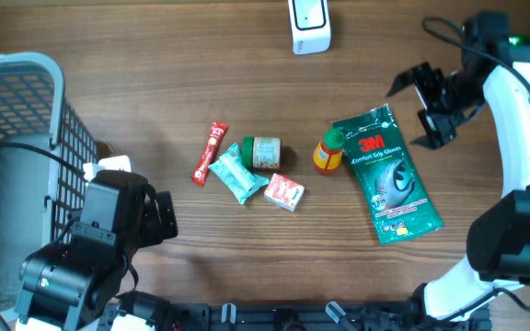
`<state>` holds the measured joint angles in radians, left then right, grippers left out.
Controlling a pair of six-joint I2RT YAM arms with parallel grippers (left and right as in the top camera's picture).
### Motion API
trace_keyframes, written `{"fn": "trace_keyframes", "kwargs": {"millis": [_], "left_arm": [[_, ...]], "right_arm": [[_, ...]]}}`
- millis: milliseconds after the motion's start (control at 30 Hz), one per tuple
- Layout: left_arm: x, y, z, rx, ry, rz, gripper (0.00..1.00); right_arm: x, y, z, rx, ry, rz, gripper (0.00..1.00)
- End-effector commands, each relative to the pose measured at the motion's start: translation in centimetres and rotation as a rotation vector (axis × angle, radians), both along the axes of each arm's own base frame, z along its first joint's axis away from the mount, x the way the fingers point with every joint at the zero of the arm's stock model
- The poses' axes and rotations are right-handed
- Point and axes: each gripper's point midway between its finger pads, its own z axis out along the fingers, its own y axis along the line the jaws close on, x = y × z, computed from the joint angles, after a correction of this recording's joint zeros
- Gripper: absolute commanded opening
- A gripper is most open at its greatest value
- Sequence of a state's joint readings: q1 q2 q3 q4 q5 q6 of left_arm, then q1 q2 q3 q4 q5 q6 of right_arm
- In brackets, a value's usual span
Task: Scan the item barcode
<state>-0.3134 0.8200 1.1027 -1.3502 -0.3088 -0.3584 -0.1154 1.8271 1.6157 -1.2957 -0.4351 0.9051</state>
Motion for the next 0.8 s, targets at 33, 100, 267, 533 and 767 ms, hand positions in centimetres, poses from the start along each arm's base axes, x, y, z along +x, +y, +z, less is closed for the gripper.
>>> {"fn": "trace_keyframes", "kwargs": {"millis": [33, 100, 267, 533, 767], "left_arm": [[0.0, -0.1, 0.1, -0.014, -0.004, 0.009, 1.0], [0.0, -0.1, 0.1, -0.014, -0.004, 0.009, 1.0], [0.0, -0.1, 0.1, -0.014, -0.004, 0.009, 1.0], [0.0, -0.1, 0.1, -0.014, -0.004, 0.009, 1.0], [0.0, -0.1, 0.1, -0.014, -0.004, 0.009, 1.0]], "right_arm": [[-1.0, 3.2, -4.4, 0.228, -0.009, 0.121, 1.0], [-1.3, 4.3, -6.3, 0.298, -0.005, 0.137, 1.0], [-1.1, 7.2, -8.7, 0.427, -0.018, 0.209, 1.0], [-1.6, 10.9, -10.1, 0.487, -0.005, 0.298, 0.99], [-2.7, 13.1, -11.8, 0.491, 0.039, 0.365, 1.0]]}}
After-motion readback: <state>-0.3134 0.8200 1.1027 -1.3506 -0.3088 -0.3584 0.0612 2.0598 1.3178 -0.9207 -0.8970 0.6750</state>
